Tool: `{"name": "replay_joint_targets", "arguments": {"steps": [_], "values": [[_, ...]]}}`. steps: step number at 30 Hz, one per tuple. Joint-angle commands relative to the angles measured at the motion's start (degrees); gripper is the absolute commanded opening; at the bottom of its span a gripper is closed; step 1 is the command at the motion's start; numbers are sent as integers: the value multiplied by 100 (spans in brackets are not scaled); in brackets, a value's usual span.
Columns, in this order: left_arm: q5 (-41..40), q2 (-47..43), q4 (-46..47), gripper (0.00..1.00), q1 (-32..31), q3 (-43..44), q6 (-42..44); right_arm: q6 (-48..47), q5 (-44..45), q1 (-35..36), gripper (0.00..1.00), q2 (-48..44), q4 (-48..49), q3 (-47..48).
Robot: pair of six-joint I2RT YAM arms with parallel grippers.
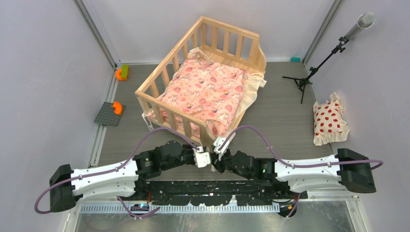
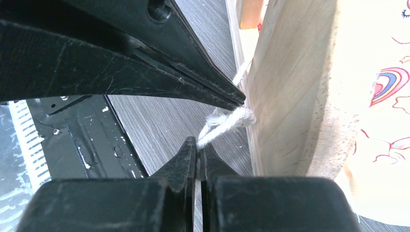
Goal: Set up the pet bed
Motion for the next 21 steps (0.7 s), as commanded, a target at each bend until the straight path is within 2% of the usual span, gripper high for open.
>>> {"name": "replay_joint_targets", "arguments": {"steps": [1, 5, 10, 13, 21], "values": [[-207, -62, -137, 0, 20, 274, -67, 216, -689, 129, 1, -63, -121, 7], [-220, -109, -139, 0, 20, 284, -56, 210, -679, 131, 1, -46, -121, 7], [-184, -255, -139, 11, 21, 286, -134, 220, -685, 135, 1, -36, -103, 8], [-188, -398, -22, 14, 20, 243, -222, 232, -680, 131, 1, -25, -103, 16], [96, -571, -22, 0, 27, 200, -694, 240, -672, 136, 1, -1, -102, 26]]}}
